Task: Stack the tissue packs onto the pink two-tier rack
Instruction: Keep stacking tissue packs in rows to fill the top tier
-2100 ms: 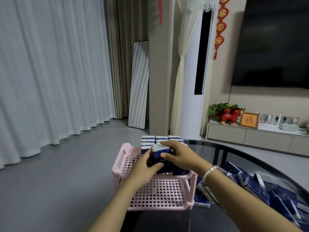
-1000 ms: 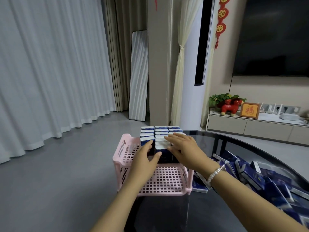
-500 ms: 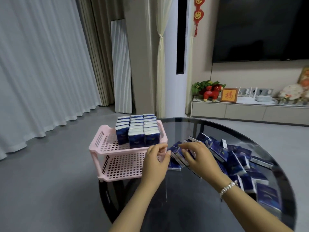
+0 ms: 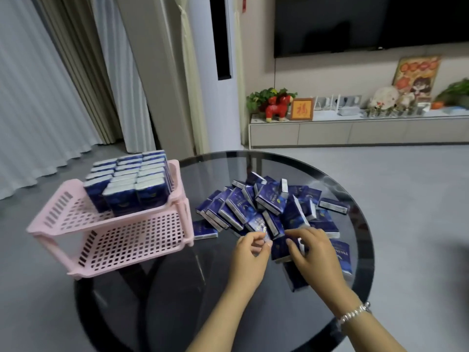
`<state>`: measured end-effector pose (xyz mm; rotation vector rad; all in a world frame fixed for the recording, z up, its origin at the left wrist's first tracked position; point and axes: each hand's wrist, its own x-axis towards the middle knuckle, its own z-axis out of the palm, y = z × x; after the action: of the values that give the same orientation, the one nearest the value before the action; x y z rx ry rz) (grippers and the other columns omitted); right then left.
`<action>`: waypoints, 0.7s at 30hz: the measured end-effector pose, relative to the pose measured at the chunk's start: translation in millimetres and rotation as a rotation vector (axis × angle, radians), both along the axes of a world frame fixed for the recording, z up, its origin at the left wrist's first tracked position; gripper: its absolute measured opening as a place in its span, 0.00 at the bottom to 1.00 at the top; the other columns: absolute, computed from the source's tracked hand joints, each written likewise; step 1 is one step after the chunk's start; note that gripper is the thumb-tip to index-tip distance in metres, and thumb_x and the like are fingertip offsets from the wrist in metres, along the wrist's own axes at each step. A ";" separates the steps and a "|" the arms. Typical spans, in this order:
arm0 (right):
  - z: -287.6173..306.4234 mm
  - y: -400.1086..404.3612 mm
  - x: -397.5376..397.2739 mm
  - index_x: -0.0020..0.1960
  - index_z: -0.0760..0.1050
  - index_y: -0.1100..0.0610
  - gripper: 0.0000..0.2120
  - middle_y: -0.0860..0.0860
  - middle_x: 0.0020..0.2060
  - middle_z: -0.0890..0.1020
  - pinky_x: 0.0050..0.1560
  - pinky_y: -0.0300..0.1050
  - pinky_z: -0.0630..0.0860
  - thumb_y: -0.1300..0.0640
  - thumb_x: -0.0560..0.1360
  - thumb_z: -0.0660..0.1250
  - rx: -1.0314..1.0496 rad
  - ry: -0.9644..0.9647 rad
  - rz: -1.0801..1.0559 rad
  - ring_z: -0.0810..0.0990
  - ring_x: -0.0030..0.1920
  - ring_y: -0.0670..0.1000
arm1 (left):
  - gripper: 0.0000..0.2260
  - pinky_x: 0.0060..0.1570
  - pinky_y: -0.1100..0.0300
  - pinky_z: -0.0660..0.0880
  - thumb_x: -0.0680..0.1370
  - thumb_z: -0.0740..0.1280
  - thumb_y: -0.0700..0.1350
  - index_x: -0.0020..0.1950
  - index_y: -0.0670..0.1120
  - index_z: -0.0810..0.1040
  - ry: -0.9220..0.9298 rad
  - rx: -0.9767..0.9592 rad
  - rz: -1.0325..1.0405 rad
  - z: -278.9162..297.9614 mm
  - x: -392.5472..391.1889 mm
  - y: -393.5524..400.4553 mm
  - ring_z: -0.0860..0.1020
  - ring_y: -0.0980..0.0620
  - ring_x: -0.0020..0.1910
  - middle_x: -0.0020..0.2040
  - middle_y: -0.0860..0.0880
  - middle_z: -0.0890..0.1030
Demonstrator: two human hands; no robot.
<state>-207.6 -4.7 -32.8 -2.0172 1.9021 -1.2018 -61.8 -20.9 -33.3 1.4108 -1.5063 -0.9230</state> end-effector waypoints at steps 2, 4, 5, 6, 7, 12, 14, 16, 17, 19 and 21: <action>-8.7 6.8 -11.9 0.51 0.80 0.56 0.09 0.50 0.43 0.79 0.46 0.43 0.73 0.62 0.70 0.72 -0.080 -0.013 -0.082 0.74 0.47 0.49 | 0.06 0.41 0.77 0.70 0.78 0.67 0.44 0.54 0.50 0.76 -0.011 0.050 -0.028 -6.9 -13.2 1.7 0.75 0.60 0.42 0.52 0.50 0.75; -15.0 13.6 -23.9 0.51 0.81 0.55 0.10 0.50 0.43 0.79 0.48 0.42 0.70 0.61 0.69 0.73 -0.163 0.011 -0.195 0.72 0.47 0.50 | 0.06 0.41 0.76 0.71 0.77 0.67 0.47 0.54 0.51 0.75 -0.018 0.085 -0.016 -13.5 -23.1 2.3 0.76 0.61 0.44 0.54 0.51 0.73; -18.0 15.9 -29.8 0.51 0.80 0.55 0.11 0.51 0.44 0.79 0.49 0.43 0.68 0.58 0.70 0.73 -0.171 0.032 -0.259 0.72 0.47 0.52 | 0.07 0.41 0.75 0.71 0.77 0.68 0.48 0.54 0.51 0.74 -0.017 0.096 0.004 -16.1 -27.1 2.5 0.75 0.60 0.45 0.55 0.51 0.72; -20.8 17.7 -34.7 0.53 0.80 0.54 0.12 0.51 0.47 0.80 0.49 0.47 0.68 0.54 0.70 0.72 -0.146 0.049 -0.323 0.73 0.48 0.55 | 0.08 0.42 0.73 0.70 0.77 0.68 0.49 0.54 0.52 0.73 -0.015 0.106 0.028 -18.3 -30.5 2.4 0.75 0.60 0.46 0.56 0.52 0.72; -23.8 18.6 -39.1 0.55 0.79 0.53 0.15 0.53 0.50 0.79 0.50 0.50 0.69 0.51 0.70 0.72 -0.094 0.067 -0.385 0.73 0.50 0.58 | 0.10 0.44 0.72 0.70 0.76 0.69 0.50 0.54 0.52 0.72 -0.014 0.116 0.053 -19.9 -33.5 1.9 0.75 0.58 0.48 0.56 0.52 0.72; -33.1 19.8 -49.1 0.69 0.68 0.52 0.32 0.55 0.63 0.73 0.57 0.52 0.73 0.39 0.69 0.68 0.265 -0.116 -0.412 0.71 0.62 0.57 | 0.20 0.51 0.62 0.70 0.73 0.72 0.53 0.59 0.46 0.71 -0.041 0.176 0.127 -25.5 -43.7 -3.7 0.76 0.51 0.56 0.57 0.49 0.75; -36.5 19.0 -48.9 0.70 0.66 0.52 0.32 0.53 0.64 0.71 0.60 0.48 0.72 0.40 0.70 0.68 0.257 -0.241 -0.351 0.70 0.64 0.54 | 0.23 0.52 0.60 0.71 0.72 0.72 0.54 0.61 0.44 0.71 -0.049 0.218 0.126 -24.1 -44.8 -6.2 0.76 0.49 0.57 0.58 0.48 0.76; -38.4 18.5 -47.7 0.70 0.66 0.52 0.32 0.53 0.65 0.70 0.63 0.47 0.69 0.42 0.70 0.69 0.236 -0.310 -0.311 0.67 0.66 0.53 | 0.24 0.51 0.59 0.71 0.72 0.73 0.53 0.62 0.44 0.71 -0.031 0.262 0.113 -21.5 -45.1 -7.1 0.77 0.49 0.54 0.56 0.47 0.76; -38.8 19.0 -46.2 0.70 0.67 0.52 0.31 0.53 0.64 0.70 0.64 0.46 0.67 0.43 0.70 0.69 0.236 -0.343 -0.291 0.67 0.66 0.53 | 0.25 0.50 0.59 0.71 0.72 0.73 0.53 0.63 0.44 0.70 -0.021 0.284 0.104 -19.7 -45.4 -6.5 0.77 0.50 0.52 0.54 0.48 0.76; -38.9 20.9 -41.8 0.69 0.67 0.51 0.30 0.52 0.64 0.69 0.65 0.45 0.66 0.44 0.71 0.70 0.242 -0.386 -0.245 0.66 0.67 0.52 | 0.24 0.52 0.57 0.74 0.72 0.73 0.52 0.62 0.44 0.70 0.030 0.319 0.086 -19.2 -45.4 -4.7 0.78 0.50 0.50 0.53 0.48 0.78; -38.6 22.3 -36.7 0.70 0.66 0.49 0.31 0.51 0.62 0.69 0.66 0.45 0.67 0.44 0.70 0.69 0.244 -0.398 -0.194 0.66 0.66 0.51 | 0.23 0.55 0.53 0.76 0.72 0.74 0.51 0.62 0.45 0.70 0.107 0.343 0.077 -19.2 -43.7 -1.6 0.79 0.48 0.51 0.55 0.46 0.78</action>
<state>-244.3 17.6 -71.4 -1.3791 1.9552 -1.2293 -105.5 -22.5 -52.5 1.6198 -1.2455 -1.2306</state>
